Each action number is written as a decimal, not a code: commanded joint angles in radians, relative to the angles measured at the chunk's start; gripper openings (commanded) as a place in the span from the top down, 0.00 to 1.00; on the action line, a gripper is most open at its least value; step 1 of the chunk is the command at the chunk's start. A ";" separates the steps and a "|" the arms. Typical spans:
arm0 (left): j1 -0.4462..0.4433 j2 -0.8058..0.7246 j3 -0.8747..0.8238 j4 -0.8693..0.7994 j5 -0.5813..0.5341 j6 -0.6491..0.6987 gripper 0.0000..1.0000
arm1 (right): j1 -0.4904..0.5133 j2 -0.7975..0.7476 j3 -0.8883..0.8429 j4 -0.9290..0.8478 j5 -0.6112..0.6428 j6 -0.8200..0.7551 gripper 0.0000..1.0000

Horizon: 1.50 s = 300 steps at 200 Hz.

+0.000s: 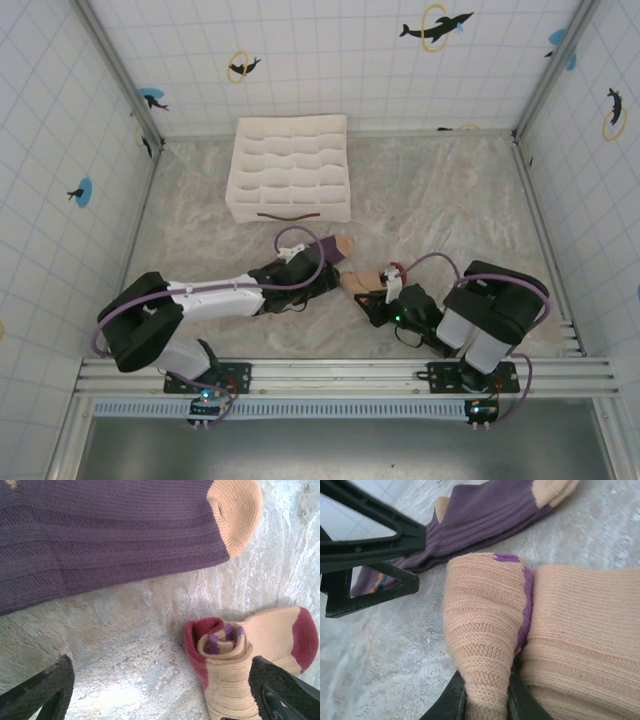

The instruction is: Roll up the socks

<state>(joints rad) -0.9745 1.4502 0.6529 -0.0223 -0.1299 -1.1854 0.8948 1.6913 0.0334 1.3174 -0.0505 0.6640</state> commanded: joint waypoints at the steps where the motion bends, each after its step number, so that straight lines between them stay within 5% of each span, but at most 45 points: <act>1: -0.002 -0.014 -0.011 -0.010 -0.038 0.019 0.11 | -0.026 0.043 -0.064 -0.042 -0.046 0.175 1.00; 52: 0.003 0.000 0.047 -0.013 -0.046 0.160 0.21 | -0.069 0.108 -0.143 -0.028 -0.053 0.377 1.00; 142: 0.126 0.258 0.397 -0.132 0.300 0.702 0.28 | -0.083 0.307 -0.202 0.201 -0.097 0.466 1.00; 254: 0.137 0.610 0.792 -0.437 0.552 1.042 0.35 | -0.053 0.102 -0.173 -0.120 -0.063 0.408 1.00; 300: 0.119 0.695 0.828 -0.493 0.591 1.082 0.55 | -0.044 0.110 -0.170 -0.123 -0.060 0.384 1.00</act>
<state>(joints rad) -0.8436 2.0949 1.4414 -0.4294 0.4187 -0.1650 0.8383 1.7691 0.0261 1.4086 -0.1249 1.0740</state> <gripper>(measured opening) 0.512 0.162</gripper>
